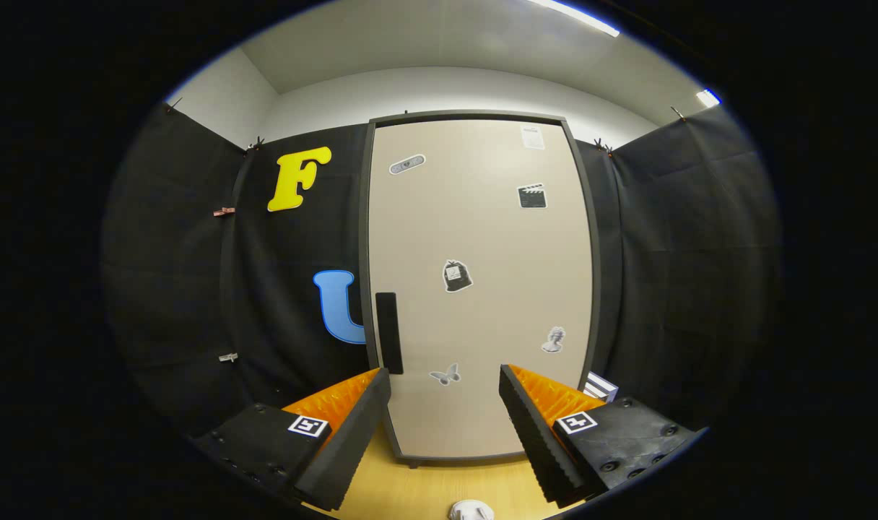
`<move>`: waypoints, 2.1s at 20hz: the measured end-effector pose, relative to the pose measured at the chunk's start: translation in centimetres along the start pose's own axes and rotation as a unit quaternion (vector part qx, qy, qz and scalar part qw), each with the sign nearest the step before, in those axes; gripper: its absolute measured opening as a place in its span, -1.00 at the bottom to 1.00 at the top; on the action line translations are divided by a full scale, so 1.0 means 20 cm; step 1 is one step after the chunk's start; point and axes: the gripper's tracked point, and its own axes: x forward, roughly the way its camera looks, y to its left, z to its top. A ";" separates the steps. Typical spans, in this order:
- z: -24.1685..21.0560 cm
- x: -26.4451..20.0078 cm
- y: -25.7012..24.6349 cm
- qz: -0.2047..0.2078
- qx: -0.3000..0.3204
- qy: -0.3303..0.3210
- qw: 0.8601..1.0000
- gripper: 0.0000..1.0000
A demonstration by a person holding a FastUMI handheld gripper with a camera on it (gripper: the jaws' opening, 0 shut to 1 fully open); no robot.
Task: Open the shoe cabinet door, grab the shoes and put them into the shoe cabinet, then close the shoe cabinet door.
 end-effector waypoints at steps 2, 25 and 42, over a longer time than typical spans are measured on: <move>-0.01 0.11 0.07 0.003 0.007 0.000 1.000 0.97; -0.15 0.85 0.32 -0.013 0.004 -0.004 1.000 0.10; -0.17 0.66 0.32 0.005 -0.006 0.017 1.000 -0.42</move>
